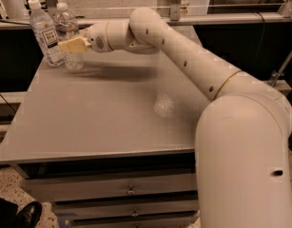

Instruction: Move water bottle near blue plastic bottle

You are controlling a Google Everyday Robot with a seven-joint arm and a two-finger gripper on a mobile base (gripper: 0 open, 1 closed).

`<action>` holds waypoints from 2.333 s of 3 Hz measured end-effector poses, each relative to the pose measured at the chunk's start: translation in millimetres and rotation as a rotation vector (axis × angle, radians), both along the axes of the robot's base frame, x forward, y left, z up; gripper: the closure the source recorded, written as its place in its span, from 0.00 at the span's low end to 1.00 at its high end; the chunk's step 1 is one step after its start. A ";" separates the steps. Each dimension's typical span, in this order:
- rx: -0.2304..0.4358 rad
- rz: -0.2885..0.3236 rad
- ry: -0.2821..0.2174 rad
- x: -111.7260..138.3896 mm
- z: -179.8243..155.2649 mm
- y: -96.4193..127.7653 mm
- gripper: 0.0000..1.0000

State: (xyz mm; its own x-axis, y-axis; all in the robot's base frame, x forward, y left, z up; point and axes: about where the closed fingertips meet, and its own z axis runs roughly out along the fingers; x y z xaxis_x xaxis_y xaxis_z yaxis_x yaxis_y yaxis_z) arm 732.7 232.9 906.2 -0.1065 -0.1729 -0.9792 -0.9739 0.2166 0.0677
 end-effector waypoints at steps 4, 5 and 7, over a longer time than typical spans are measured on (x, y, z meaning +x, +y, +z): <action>-0.027 0.012 -0.009 -4.8 -12.2 3.8 0.00; -0.004 0.001 -0.023 -13.1 -9.8 -11.5 0.00; 0.076 -0.097 -0.066 -41.0 -13.9 -104.6 0.00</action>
Offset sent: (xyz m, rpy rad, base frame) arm 0.0016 -0.0029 -0.0124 -0.0503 -0.0099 -0.0042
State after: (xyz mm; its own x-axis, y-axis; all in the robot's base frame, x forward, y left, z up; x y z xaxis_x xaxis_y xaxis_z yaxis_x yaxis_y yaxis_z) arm 691.7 128.3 892.3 -0.0538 -0.0903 -0.9945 -0.9516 0.3064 0.0236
